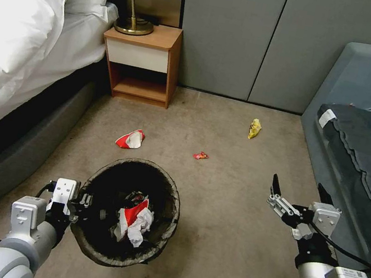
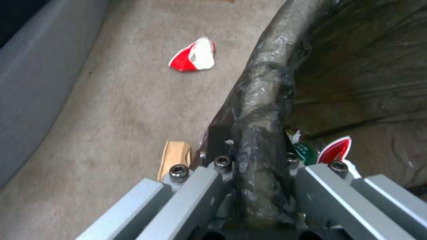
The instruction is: Pick up the trash bin, then pick up the garbage from the floor and place it into the trash bin.
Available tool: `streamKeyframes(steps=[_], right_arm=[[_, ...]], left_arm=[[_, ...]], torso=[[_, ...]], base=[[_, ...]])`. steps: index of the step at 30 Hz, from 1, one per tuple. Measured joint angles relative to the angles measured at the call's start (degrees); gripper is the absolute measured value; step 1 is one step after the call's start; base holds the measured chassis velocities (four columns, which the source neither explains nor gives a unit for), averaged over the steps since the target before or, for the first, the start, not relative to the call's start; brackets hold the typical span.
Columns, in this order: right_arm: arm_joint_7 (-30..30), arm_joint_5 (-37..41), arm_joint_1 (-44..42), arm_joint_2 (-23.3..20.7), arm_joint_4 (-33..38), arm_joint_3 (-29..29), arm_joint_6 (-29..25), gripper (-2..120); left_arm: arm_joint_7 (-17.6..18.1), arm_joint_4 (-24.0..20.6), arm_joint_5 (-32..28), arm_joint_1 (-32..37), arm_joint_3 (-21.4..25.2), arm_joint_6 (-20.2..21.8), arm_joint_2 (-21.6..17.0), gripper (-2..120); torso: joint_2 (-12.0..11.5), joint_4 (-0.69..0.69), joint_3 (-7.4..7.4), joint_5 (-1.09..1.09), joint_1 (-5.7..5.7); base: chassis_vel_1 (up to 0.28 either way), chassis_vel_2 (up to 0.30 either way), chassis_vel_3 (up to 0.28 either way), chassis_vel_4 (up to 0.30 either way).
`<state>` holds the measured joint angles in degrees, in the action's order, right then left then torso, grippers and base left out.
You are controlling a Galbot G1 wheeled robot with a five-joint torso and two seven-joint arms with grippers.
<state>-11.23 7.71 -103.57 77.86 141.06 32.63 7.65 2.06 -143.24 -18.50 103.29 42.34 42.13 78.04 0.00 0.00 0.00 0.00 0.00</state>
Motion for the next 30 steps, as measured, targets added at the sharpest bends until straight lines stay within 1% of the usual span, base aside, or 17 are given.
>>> streamKeyframes(steps=[14,30], right_arm=[[-0.1,-1.4,-0.2,1.1,-1.0,-0.8,-0.1,100],[-0.2,-1.9,-0.2,1.2,-1.0,-2.1,-0.2,100]], left_arm=[[0.0,0.0,-0.2,0.0,-0.2,0.0,-0.1,1],[0.0,0.0,-0.2,0.2,-0.2,0.0,-0.1,1]], torso=[[0.0,0.0,0.0,-0.01,0.0],[0.0,0.0,0.0,0.0,0.0]], base=[[-0.106,0.108,0.096,-0.104],[-0.129,0.133,0.131,-0.126]])
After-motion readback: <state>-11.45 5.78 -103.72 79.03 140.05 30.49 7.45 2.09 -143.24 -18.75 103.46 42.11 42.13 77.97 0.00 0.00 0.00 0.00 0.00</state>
